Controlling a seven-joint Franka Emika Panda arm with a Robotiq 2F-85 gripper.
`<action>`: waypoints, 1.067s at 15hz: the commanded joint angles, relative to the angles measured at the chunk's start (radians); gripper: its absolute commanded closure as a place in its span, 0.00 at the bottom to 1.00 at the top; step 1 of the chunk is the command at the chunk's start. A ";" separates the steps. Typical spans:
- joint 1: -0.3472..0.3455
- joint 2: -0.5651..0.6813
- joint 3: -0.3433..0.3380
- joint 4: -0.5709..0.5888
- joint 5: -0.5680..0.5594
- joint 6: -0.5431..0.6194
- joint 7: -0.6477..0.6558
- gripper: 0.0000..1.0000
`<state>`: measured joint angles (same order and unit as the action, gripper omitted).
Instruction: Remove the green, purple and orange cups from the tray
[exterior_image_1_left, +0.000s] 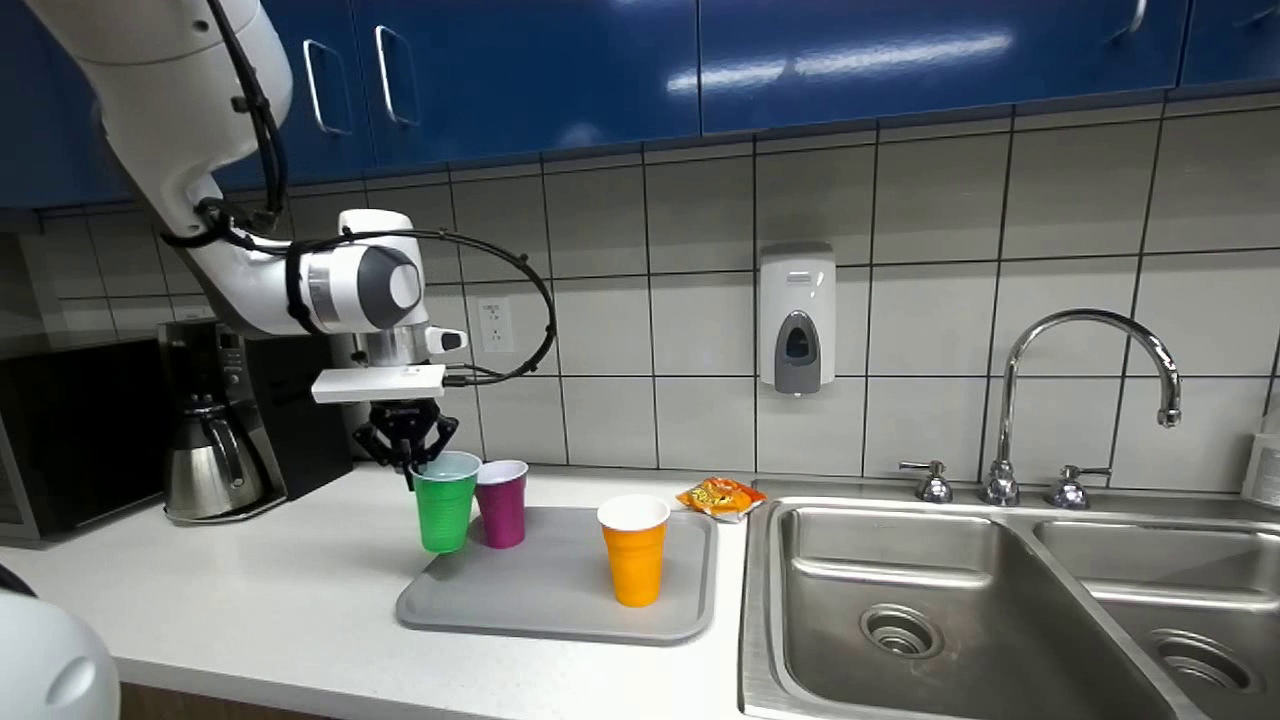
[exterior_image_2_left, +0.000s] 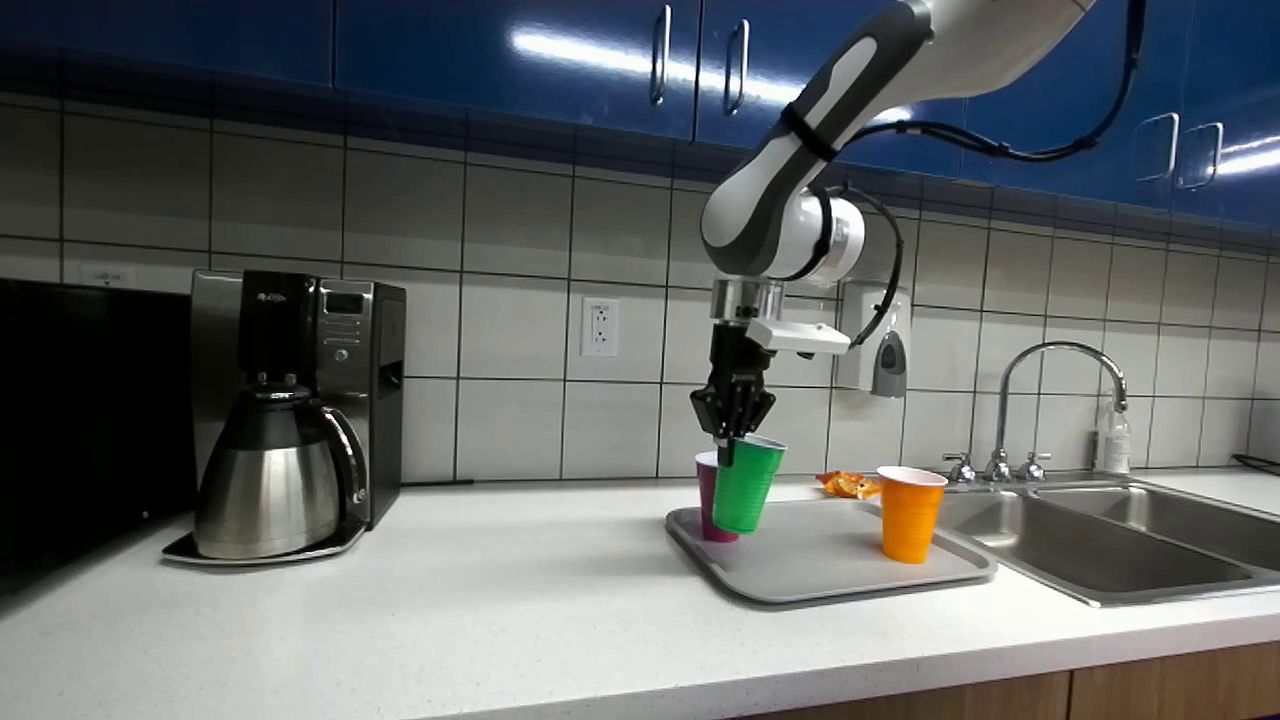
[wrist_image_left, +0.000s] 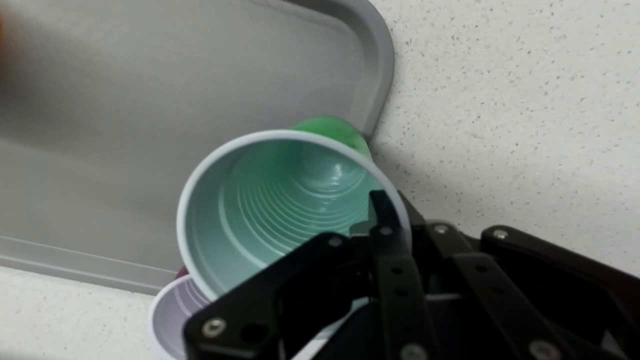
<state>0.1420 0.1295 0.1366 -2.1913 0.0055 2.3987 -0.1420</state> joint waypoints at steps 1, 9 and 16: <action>0.016 -0.048 0.024 -0.023 0.001 0.000 -0.005 0.99; 0.069 -0.022 0.077 -0.025 0.014 0.007 -0.019 0.99; 0.098 0.032 0.107 -0.036 0.008 0.010 -0.023 0.99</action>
<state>0.2397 0.1450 0.2298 -2.2216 0.0069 2.3988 -0.1420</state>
